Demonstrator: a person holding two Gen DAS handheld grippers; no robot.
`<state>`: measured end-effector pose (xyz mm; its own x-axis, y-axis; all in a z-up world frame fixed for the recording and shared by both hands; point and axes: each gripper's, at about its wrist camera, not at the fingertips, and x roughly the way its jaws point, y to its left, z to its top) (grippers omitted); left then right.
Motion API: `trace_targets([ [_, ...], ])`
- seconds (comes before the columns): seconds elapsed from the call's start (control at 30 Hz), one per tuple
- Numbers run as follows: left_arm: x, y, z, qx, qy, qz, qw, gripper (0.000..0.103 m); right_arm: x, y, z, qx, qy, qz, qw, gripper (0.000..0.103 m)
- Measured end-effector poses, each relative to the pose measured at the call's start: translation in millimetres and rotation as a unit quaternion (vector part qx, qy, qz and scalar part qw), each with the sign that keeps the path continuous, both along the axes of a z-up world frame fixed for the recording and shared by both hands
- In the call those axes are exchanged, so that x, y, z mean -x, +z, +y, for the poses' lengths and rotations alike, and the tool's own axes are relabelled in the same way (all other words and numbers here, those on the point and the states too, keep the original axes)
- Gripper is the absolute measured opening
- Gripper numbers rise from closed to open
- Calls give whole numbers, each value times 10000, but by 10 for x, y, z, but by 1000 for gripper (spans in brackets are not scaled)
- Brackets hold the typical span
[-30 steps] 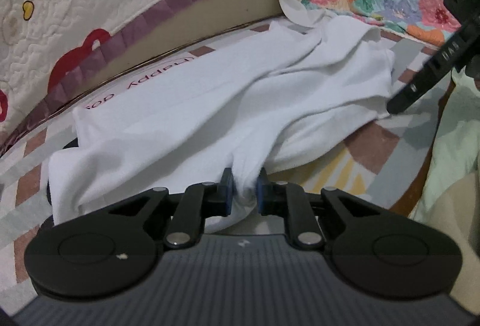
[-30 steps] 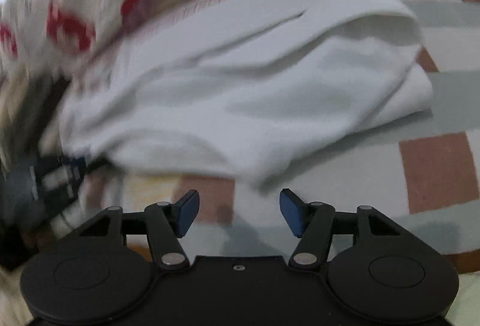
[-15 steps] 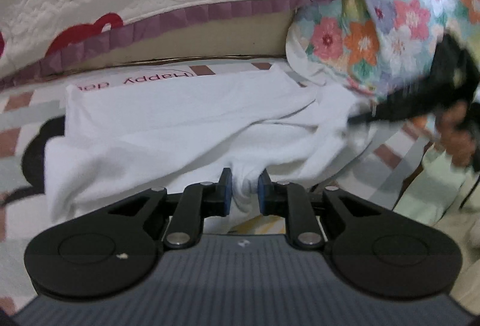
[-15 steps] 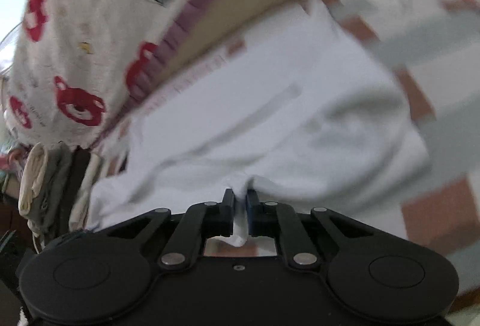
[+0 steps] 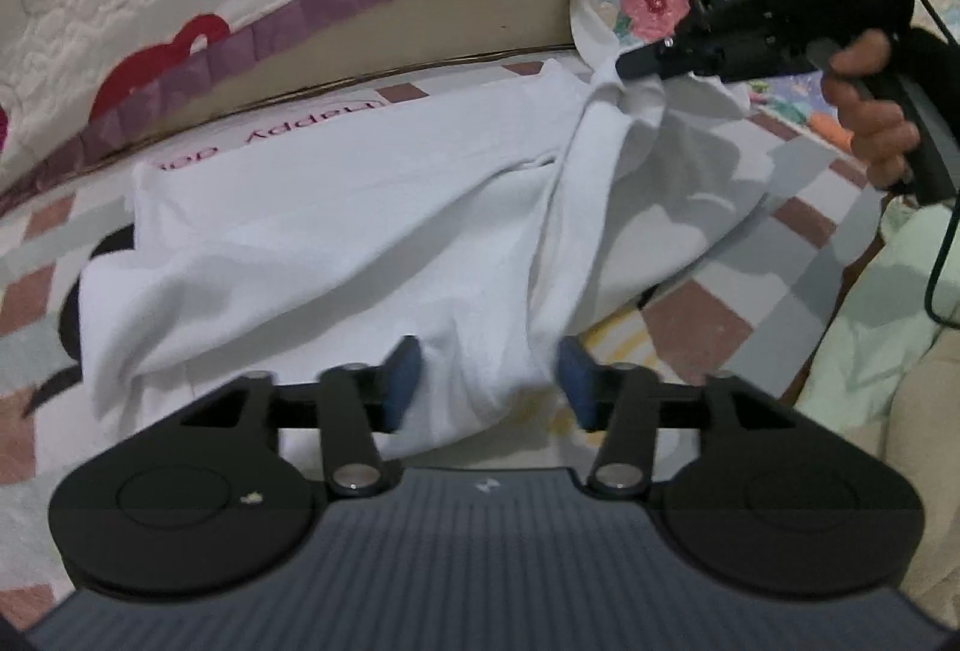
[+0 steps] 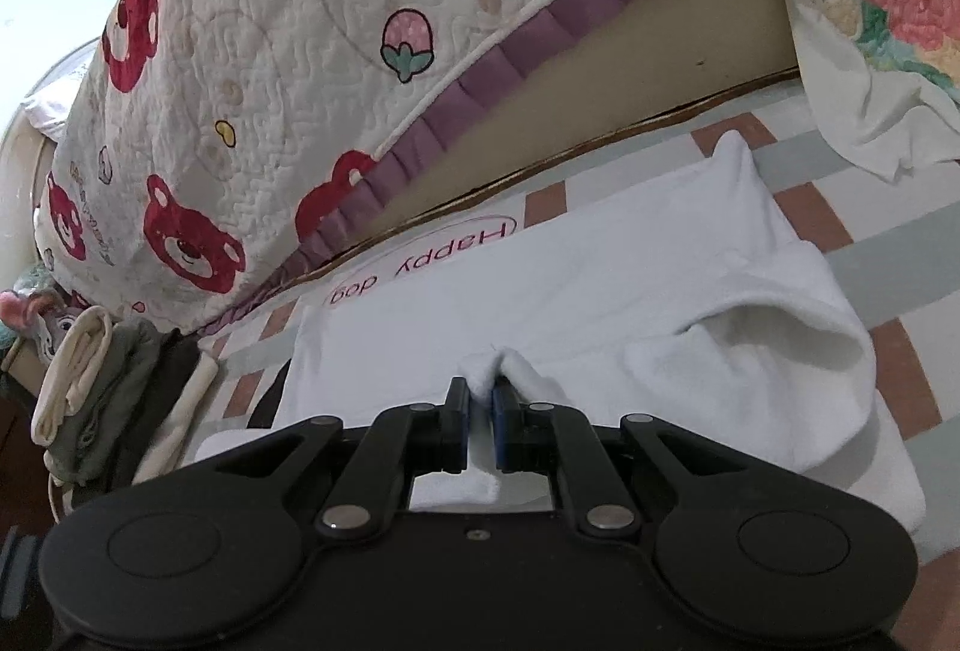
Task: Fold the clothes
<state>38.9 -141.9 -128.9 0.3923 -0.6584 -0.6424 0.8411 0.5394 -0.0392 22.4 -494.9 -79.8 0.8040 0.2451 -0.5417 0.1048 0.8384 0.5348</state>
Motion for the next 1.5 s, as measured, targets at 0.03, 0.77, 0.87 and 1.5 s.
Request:
trace_targets([
  [0.03,-7,-7,0,-5,48,29,10000,56,-9,3,-3,10,-3,-39,10000,10],
  [0.77,-2132,621,-315,282,1467,-61,9888,52,-1495,313,-592,1218,-141,168,9923,47],
  [0.87,-2026,492,87,561,1705,74,9837,60,-1359,135,-760,1447,-283,364,9884,47],
  [1.5,-2586,-178,569,985,1842,1674,9635,74,-1246,-192,-1545,476,-750,763,9931,35],
])
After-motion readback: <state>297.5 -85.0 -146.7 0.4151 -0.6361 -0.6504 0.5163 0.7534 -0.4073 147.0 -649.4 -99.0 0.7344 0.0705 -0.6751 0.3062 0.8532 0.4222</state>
